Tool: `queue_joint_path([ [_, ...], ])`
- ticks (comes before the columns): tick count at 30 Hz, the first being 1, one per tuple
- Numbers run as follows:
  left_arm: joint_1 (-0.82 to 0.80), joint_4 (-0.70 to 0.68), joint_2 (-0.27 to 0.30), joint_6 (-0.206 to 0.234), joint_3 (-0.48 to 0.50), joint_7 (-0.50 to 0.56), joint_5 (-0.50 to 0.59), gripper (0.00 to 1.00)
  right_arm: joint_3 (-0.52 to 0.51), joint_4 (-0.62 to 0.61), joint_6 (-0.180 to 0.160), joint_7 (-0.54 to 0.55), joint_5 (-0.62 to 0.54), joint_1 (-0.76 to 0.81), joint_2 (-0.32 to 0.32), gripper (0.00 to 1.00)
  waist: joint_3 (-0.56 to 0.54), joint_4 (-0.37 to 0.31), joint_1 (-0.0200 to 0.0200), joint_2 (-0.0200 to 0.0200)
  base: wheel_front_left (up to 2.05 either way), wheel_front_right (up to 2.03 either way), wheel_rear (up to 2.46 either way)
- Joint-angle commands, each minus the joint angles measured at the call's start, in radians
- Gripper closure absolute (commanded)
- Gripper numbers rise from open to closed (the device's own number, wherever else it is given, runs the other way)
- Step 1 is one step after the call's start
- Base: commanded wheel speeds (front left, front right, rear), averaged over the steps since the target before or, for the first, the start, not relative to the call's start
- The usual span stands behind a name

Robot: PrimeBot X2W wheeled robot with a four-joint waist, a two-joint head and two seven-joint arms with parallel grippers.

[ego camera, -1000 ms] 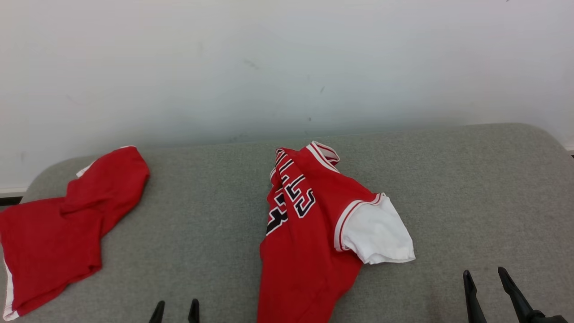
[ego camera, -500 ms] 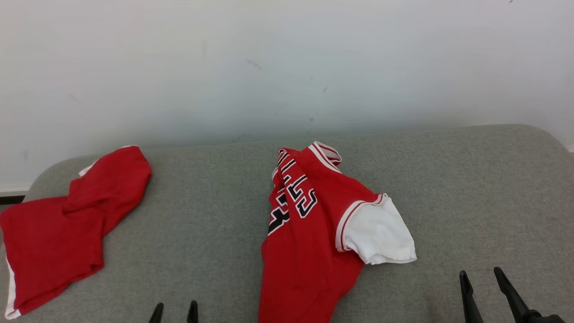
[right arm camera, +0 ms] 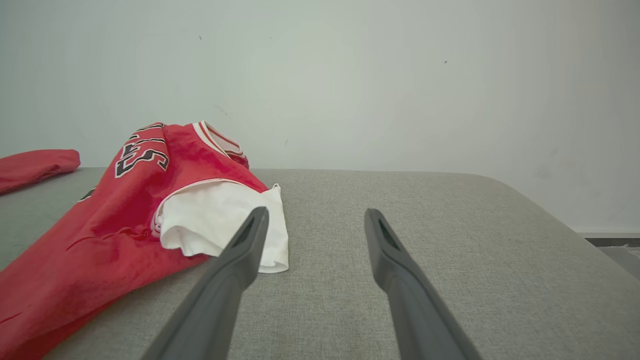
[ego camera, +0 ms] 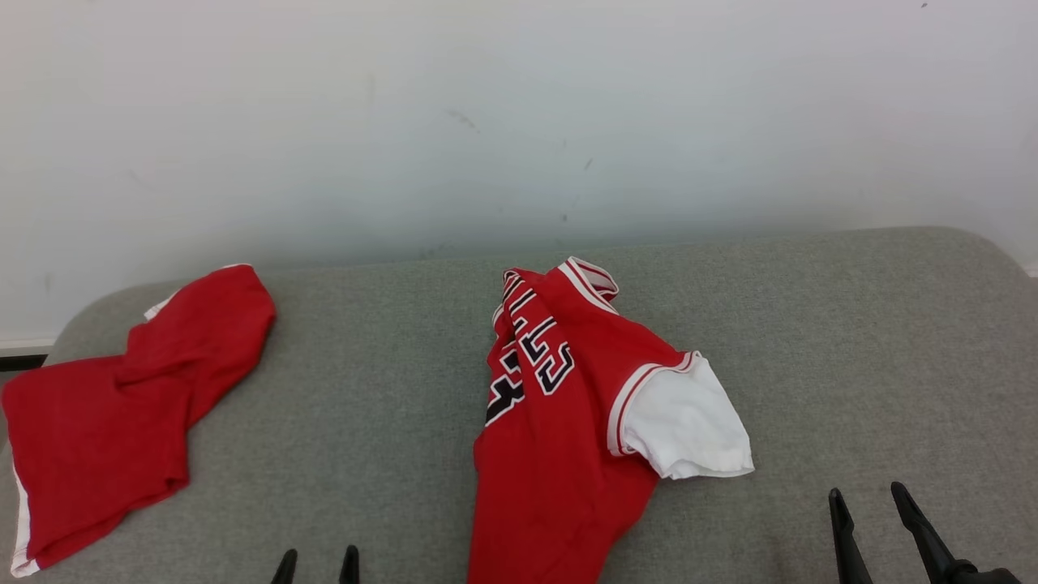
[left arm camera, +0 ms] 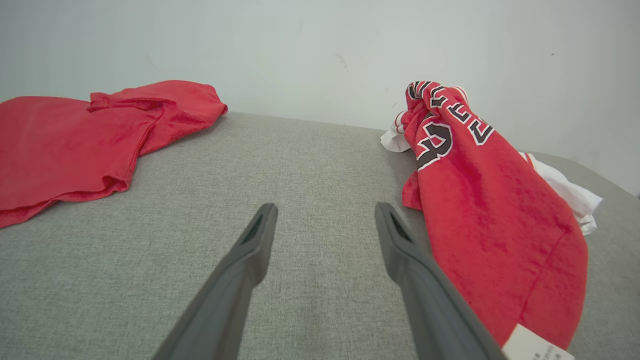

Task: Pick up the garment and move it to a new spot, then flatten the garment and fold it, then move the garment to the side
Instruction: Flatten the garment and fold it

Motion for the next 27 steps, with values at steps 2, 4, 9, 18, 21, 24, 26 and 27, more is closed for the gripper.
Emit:
queue_joint_path([
  [2,0.001,0.002,0.003,-0.001,0.002,-0.001,-0.001,0.0,0.0,-0.004,-0.002,-0.003,0.001,-0.007,-0.006,0.0,0.0,0.0,0.0,-0.0001,0.0,0.0,0.0],
  [4,0.0,0.002,0.003,0.0,0.003,-0.001,-0.003,0.0,0.001,-0.003,-0.002,-0.003,0.001,-0.007,-0.006,0.0,-0.001,0.0,0.0,-0.0001,0.0,0.0,0.0],
  [9,-0.001,-0.001,0.003,0.002,0.0,-0.001,-0.008,0.0,0.001,-0.004,-0.002,-0.003,0.003,-0.006,-0.007,0.0,-0.002,-0.002,0.0,-0.0001,0.0,0.0,0.0],
  [18,-0.015,-0.029,0.003,0.008,-0.017,-0.001,-0.042,0.0,0.01,-0.023,-0.002,-0.003,0.011,-0.016,-0.013,0.0,-0.002,0.002,0.0,-0.0001,0.0,0.0,0.0],
  [21,-0.012,-0.019,0.003,0.004,-0.043,-0.001,-0.055,0.0,0.016,-0.038,-0.002,-0.003,0.016,-0.023,-0.022,0.0,-0.003,0.004,0.0,-0.0001,0.0,0.0,0.0],
  [24,-0.01,-0.007,0.003,0.007,-0.074,0.005,-0.088,0.0,0.019,-0.044,-0.002,-0.003,0.029,-0.032,-0.036,0.0,-0.004,0.008,0.0,-0.0001,0.0,0.0,0.0],
  [26,-0.013,-0.005,0.003,0.001,-0.092,0.047,-0.11,0.0,0.033,-0.03,-0.002,-0.003,0.043,-0.045,-0.052,0.0,-0.003,0.012,0.0,-0.0001,0.0,0.0,0.0],
  [27,-0.011,-0.009,0.003,-0.005,-0.103,0.081,-0.128,0.0,0.044,-0.022,-0.002,-0.003,0.047,-0.055,-0.064,0.0,-0.003,0.013,0.0,-0.0001,0.0,0.0,0.0],
])
